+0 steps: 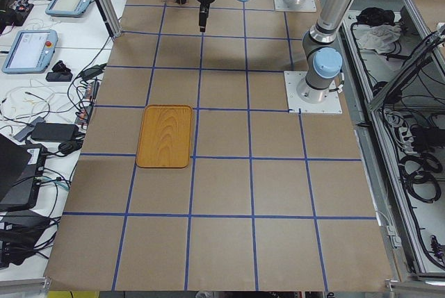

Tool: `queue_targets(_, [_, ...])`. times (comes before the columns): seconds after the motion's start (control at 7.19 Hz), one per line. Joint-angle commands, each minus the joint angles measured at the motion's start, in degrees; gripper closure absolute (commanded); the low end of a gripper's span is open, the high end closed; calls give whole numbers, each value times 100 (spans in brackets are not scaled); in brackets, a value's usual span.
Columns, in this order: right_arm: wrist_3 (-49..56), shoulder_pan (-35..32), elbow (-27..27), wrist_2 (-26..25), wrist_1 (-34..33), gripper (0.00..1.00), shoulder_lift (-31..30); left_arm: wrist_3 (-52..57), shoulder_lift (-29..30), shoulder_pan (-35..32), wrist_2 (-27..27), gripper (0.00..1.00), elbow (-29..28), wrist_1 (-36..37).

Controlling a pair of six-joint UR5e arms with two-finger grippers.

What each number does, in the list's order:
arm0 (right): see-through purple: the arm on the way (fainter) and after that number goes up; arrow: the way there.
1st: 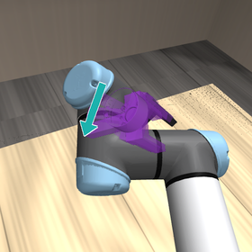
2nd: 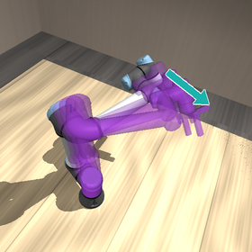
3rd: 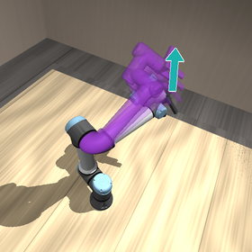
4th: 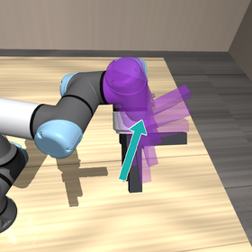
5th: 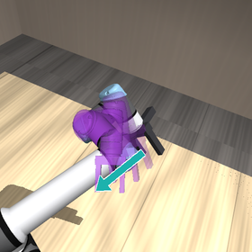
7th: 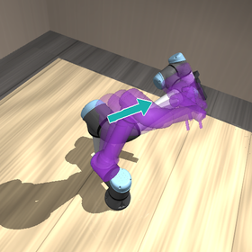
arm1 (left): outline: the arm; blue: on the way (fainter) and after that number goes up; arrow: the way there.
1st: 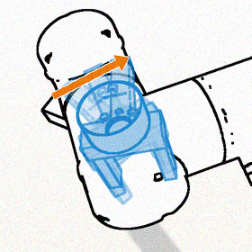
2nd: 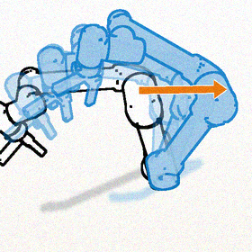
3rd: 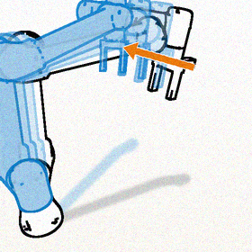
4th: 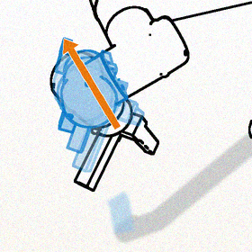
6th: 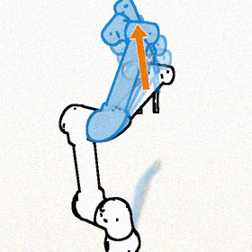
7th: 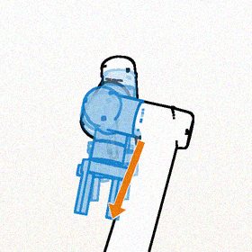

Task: Take wine from basket and place on tray
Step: 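Grasp the neck of a dark wine bottle with the right gripper, then lift the bottle out of the rack and carry it toward the table center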

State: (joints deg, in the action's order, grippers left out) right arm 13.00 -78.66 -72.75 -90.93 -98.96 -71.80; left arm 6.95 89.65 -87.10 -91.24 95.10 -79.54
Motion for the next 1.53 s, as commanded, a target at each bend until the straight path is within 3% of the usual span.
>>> queue_targets(0.0, [-34, 0, 365, -13, 786, 83, -456, 8, 0, 0, -8, 0, -9, 0])
queue_targets(0.28, [-131, -26, 288, -65, 2092, 88, -1035, 9, -9, 0, -8, 0, -9, 0])
queue_targets(0.42, [-549, -79, 70, -31, 2431, 90, -1221, 9, -9, 18, -17, 0, -9, 0])
queue_targets(0.83, [-1936, -1033, -1055, -13, 2085, 97, -1706, 26, -52, 88, -17, 0, -35, -27])
queue_targets(1.11, [-2965, -1991, -1363, -4, 1646, 100, -1601, 26, -61, 123, -52, 0, -79, -53])
queue_targets(1.39, [-3845, -2669, -1619, -4, 1153, 100, -1400, 87, -61, 560, -17, 0, -132, -62])
